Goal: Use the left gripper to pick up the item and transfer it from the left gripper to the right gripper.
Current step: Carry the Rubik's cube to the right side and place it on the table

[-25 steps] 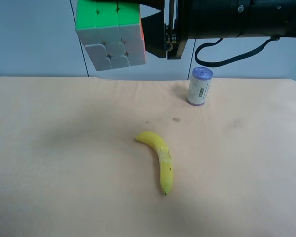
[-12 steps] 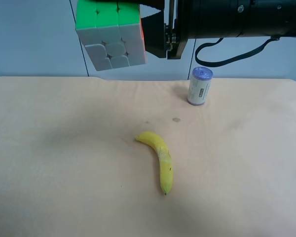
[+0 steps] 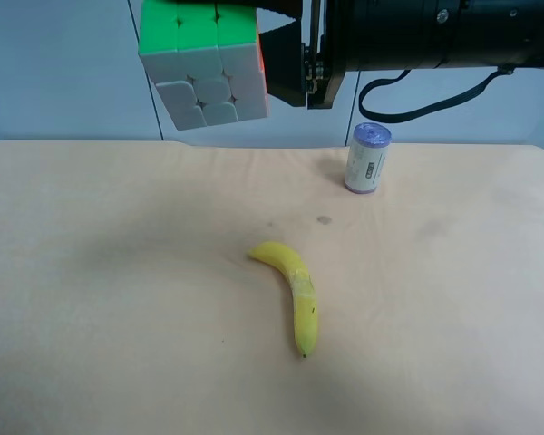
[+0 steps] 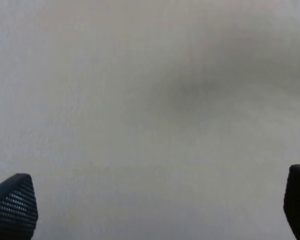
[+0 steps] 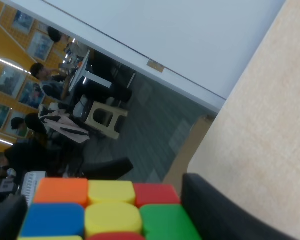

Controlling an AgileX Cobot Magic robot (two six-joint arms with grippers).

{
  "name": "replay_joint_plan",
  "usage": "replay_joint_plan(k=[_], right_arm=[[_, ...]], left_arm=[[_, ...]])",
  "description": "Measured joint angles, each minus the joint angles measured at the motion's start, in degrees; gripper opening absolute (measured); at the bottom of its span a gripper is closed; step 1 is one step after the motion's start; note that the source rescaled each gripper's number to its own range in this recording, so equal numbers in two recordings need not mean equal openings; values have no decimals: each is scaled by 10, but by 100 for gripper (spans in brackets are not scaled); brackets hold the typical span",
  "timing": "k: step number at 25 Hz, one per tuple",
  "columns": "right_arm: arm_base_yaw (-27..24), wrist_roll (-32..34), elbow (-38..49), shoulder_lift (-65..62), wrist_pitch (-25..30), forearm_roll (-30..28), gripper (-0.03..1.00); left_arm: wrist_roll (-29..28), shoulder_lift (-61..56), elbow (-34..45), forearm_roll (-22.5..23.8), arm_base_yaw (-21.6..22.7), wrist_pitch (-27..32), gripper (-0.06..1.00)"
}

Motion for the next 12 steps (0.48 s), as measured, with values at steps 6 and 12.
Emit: replay_joint_plan(k=[6,12], right_arm=[[0,0,0,0,1,-8,0],[0,0,0,0,1,-16,0]], left_arm=[[0,0,0,0,0,0,100],[0,0,0,0,0,0,100]])
